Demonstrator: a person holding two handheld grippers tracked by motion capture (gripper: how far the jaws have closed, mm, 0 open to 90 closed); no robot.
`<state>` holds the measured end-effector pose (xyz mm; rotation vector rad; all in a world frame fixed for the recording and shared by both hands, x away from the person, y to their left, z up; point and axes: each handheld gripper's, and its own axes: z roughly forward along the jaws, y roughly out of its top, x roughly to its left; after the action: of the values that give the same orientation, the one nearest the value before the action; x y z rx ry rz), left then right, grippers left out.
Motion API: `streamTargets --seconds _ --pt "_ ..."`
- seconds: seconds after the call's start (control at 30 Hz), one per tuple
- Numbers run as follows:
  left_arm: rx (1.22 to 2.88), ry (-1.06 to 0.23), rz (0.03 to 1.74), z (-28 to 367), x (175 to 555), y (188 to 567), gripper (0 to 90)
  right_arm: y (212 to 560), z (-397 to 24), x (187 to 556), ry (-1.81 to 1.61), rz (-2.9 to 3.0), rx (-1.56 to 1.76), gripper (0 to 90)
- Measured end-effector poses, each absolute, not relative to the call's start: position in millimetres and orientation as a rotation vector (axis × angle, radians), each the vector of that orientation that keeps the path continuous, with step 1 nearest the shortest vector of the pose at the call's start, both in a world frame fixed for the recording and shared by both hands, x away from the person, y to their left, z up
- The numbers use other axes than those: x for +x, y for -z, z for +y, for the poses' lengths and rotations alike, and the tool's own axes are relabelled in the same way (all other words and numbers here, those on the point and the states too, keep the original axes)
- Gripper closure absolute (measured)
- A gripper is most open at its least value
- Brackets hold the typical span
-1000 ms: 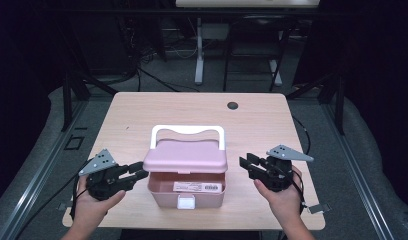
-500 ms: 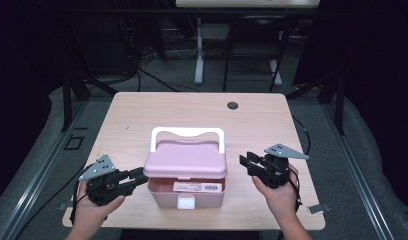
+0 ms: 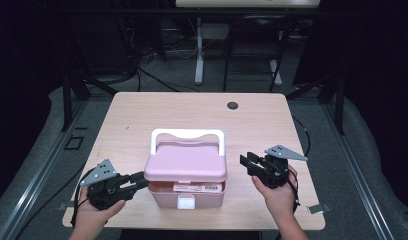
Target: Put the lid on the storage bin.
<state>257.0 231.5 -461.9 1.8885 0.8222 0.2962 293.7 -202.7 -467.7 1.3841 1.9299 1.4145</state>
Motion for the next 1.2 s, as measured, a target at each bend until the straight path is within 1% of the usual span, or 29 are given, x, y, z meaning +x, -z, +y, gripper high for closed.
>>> streamTargets --seconds 1.2 --pt "1.919 -0.274 0.839 235 250 480 68.9 490 -208 295 -1.397 1.894 1.437 64.7"
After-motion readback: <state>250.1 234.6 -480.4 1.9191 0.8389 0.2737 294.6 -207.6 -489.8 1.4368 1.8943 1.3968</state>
